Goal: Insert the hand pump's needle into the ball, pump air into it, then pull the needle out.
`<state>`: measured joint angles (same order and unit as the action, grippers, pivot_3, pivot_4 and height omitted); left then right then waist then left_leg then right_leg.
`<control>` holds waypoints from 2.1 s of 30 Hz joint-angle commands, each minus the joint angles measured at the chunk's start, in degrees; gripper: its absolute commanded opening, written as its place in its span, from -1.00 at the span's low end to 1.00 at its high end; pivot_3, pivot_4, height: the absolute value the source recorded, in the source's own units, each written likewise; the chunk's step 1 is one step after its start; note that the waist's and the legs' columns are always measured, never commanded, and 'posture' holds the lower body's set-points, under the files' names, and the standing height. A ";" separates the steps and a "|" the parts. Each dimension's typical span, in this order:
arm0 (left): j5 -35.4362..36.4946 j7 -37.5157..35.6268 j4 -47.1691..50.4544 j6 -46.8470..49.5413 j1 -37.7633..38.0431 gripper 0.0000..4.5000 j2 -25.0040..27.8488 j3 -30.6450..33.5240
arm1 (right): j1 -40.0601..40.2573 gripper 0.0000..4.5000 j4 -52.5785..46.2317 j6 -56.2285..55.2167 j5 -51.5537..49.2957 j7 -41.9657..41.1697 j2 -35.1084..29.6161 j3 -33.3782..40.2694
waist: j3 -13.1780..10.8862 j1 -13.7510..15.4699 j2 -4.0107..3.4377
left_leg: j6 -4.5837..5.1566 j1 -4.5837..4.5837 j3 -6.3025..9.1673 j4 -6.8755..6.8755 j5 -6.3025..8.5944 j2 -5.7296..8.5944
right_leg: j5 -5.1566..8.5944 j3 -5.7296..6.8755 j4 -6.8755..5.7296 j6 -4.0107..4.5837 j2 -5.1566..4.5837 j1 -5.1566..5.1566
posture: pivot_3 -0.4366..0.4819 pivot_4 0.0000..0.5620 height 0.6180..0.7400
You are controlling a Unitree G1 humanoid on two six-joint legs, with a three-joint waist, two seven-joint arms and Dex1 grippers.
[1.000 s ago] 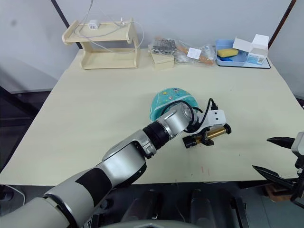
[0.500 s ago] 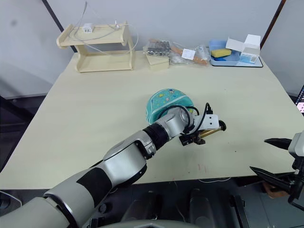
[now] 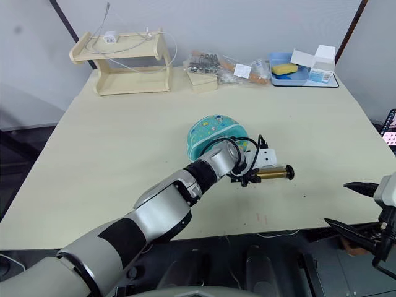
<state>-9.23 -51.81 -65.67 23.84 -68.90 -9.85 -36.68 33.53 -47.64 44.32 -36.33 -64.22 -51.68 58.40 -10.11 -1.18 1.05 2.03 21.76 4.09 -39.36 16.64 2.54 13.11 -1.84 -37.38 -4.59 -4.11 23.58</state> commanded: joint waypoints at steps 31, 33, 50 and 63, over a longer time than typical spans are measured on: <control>26.91 -13.55 58.71 4.71 30.78 -0.55 12.49 24.39 | -10.81 1.00 -2.82 0.19 -52.48 54.27 -3.15 1.66 | 0.23 4.03 -0.51 | -0.02 0.41 0.43 -0.07 -0.04 0.33 | -0.17 0.39 0.22 0.13 -0.47 0.06 | -0.05 -0.47 1.00; 27.66 -13.06 59.68 1.99 33.19 -0.55 12.69 25.16 | -13.17 1.00 -2.53 -1.19 -53.77 57.89 -3.96 -3.21 | 0.23 4.12 -0.53 | -0.04 0.40 0.41 -0.08 -0.05 0.33 | -0.18 0.36 0.23 0.14 -0.48 0.05 | -0.05 -0.47 1.00; 31.85 -16.95 58.24 -17.94 44.54 -0.55 15.86 27.49 | -41.24 1.00 1.81 -7.03 -54.80 67.44 -0.54 -42.69 | 0.35 4.97 -0.96 | -0.09 0.76 0.93 -0.19 -0.11 0.39 | -0.17 0.96 0.40 0.19 -0.48 0.06 | -0.05 -0.47 1.00; 33.84 -13.96 65.19 -13.79 45.18 -0.55 16.77 26.26 | -49.24 1.00 7.08 -5.56 -49.97 65.15 5.80 -49.63 | 0.35 4.64 -1.02 | -0.09 0.83 0.92 -0.19 -0.11 0.41 | -0.17 0.94 0.44 0.19 -0.48 0.14 | -0.05 -0.47 1.00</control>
<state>22.78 -66.40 -3.74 9.68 -23.30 6.98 -10.23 -14.81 -39.75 38.77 -86.29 1.62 -46.26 8.41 -9.76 3.46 0.02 1.94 22.59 5.00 -39.55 16.53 2.95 12.94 -0.91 -36.93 -4.40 -4.59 23.72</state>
